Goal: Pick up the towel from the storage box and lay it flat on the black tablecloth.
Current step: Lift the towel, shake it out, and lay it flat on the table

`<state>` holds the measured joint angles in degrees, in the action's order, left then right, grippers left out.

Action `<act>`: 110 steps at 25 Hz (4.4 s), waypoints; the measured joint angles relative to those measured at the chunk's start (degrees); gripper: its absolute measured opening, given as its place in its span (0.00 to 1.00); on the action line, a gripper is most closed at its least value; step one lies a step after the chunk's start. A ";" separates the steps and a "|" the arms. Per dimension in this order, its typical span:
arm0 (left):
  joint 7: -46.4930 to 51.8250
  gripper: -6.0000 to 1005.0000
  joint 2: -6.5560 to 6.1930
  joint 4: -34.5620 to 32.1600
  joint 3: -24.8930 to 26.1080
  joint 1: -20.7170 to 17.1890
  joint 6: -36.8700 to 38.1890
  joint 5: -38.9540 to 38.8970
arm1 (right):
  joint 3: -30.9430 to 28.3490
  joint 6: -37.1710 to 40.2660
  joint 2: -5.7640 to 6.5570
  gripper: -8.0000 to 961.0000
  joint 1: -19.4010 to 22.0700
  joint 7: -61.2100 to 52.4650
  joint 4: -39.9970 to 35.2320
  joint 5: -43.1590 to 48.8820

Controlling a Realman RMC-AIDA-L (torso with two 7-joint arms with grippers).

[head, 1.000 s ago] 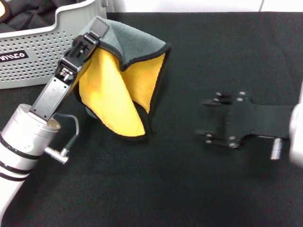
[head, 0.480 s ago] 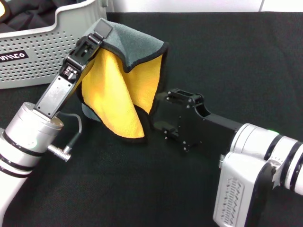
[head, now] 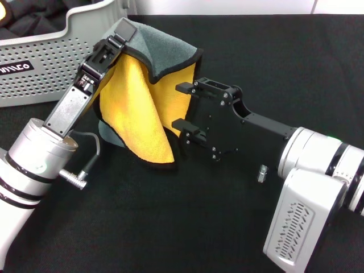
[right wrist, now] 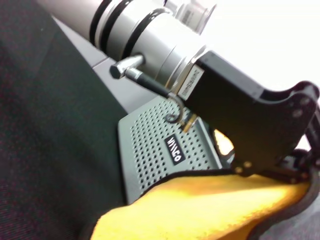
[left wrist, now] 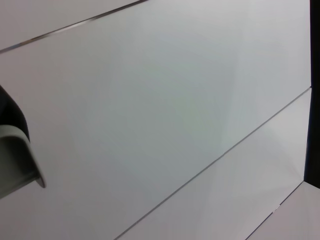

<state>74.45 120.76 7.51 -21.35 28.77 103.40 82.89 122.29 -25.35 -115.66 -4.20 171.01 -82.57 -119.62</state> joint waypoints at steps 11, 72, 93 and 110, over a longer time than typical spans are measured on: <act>0.32 0.02 -0.09 0.05 0.00 0.55 -0.58 0.07 | -3.59 -2.98 -0.08 0.60 -2.30 0.20 0.93 -1.98; 3.69 0.02 0.00 1.52 -0.27 1.26 -0.65 0.34 | -6.97 -11.55 -0.53 0.33 -16.13 0.45 16.72 -14.92; 3.61 0.02 0.00 1.36 -0.26 0.78 -1.28 0.11 | -7.86 -15.33 -0.53 0.12 -15.16 0.37 17.17 -15.86; 3.68 0.02 0.00 1.12 -0.09 0.42 -1.97 0.00 | -8.29 -20.75 -0.46 0.01 -9.07 0.29 15.79 -15.20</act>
<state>78.12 120.76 8.63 -21.45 29.19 101.42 82.89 114.00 -46.10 -116.12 -13.28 171.30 -66.78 -134.82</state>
